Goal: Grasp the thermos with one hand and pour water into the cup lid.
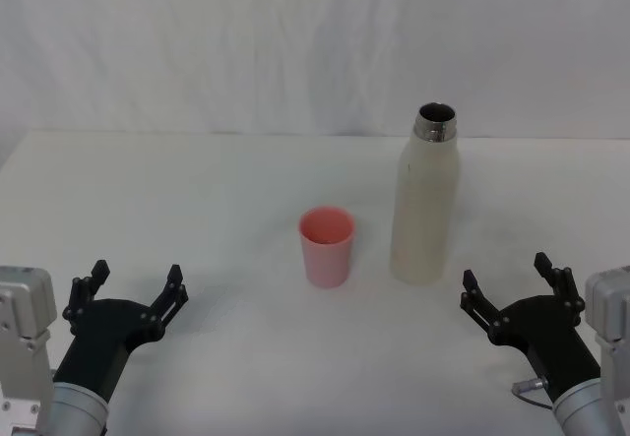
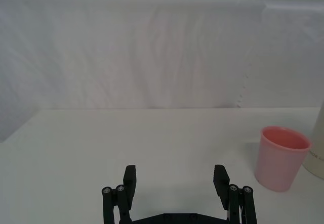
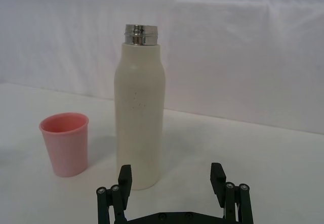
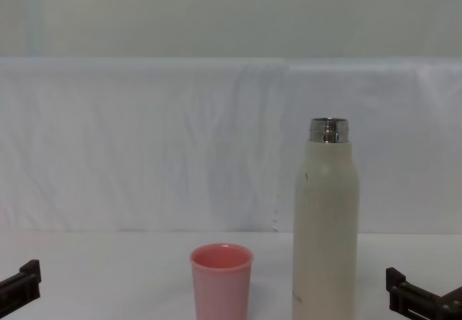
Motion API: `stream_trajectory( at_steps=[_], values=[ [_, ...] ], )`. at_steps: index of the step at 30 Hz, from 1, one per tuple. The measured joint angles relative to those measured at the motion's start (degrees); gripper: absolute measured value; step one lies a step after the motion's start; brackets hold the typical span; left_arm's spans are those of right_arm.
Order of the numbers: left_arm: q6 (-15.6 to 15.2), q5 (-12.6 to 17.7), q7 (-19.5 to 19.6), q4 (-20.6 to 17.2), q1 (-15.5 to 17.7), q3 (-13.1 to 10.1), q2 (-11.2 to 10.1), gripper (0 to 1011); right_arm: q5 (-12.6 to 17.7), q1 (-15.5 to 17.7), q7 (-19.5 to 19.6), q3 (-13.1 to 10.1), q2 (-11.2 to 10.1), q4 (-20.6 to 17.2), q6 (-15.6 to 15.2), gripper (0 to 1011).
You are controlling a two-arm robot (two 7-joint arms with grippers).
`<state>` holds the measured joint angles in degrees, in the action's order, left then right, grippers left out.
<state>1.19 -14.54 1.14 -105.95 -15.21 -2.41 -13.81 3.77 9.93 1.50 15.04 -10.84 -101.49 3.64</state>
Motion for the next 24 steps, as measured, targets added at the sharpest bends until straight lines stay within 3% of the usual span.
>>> stream_trajectory(
  at_steps=[24],
  values=[
    [0.0,0.0,0.0,0.0,0.0,0.0,0.0,1001,0.0,0.0,0.0,0.0,0.0,0.0,0.0,1001]
  ],
)
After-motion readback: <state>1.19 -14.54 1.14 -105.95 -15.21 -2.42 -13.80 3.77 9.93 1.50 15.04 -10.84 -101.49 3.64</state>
